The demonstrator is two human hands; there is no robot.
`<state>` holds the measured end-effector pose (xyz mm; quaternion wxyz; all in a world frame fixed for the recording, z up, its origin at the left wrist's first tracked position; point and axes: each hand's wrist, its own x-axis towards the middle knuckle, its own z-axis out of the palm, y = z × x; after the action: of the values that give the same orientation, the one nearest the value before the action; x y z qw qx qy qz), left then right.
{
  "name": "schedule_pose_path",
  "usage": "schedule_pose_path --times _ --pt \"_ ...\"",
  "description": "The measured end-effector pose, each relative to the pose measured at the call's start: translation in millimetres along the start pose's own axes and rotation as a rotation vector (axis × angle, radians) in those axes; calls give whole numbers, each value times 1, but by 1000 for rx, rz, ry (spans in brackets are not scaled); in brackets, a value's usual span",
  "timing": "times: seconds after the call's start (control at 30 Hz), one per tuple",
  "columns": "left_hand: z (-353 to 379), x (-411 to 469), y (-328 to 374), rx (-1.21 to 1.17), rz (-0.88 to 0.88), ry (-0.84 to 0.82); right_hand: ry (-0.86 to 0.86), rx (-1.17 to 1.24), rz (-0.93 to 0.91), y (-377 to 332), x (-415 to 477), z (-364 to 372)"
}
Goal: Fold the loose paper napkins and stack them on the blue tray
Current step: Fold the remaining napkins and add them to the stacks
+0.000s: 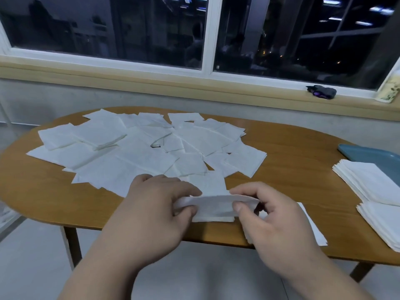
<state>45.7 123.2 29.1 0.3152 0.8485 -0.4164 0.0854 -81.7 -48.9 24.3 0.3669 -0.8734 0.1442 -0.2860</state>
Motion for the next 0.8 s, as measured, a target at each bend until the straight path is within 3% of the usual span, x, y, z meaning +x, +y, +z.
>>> schedule_pose_path --times 0.17,0.3,0.5,0.63,0.8 --pt "-9 -6 -5 -232 -177 -17 -4 236 166 -5 9 -4" --pt "-4 -4 -10 -201 -221 -61 -62 -115 126 7 12 5" --pt "12 -1 -25 -125 -273 -136 -118 -503 -173 20 -12 19" --pt "15 0 -31 -61 -216 -101 -212 -587 -207 27 -20 24" --pt "12 -3 -29 -86 -77 -164 -173 -617 -282 29 -22 25"
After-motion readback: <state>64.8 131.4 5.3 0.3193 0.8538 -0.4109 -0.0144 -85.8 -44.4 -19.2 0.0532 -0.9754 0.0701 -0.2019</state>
